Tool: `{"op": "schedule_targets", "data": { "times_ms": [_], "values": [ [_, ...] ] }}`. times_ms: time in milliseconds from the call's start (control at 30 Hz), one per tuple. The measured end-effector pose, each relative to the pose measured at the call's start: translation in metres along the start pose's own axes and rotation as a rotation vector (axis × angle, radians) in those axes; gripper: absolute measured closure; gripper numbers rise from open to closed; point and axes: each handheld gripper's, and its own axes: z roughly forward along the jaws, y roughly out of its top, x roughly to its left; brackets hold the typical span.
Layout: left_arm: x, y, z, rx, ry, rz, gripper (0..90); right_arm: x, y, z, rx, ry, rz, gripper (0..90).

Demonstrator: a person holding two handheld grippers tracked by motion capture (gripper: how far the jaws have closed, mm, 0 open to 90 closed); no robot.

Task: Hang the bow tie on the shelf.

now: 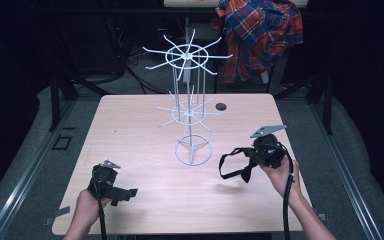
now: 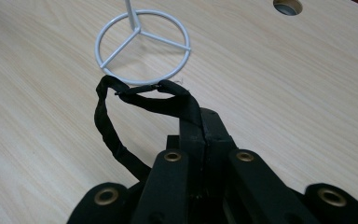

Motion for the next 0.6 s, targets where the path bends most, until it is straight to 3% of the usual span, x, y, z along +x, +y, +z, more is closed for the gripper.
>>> {"op": "schedule_targets", "data": {
  "times_ms": [367, 600],
  "values": [
    [0.000, 0.000, 0.000, -0.002, -0.002, 0.001, 0.6, -0.004, 0.016, -0.002, -0.062, 0.001, 0.016, 89.2],
    [-0.001, 0.000, 0.000, -0.001, -0.002, 0.001, 0.6, -0.005, 0.021, 0.000, -0.060, -0.004, 0.015, 89.2]
  ]
}}
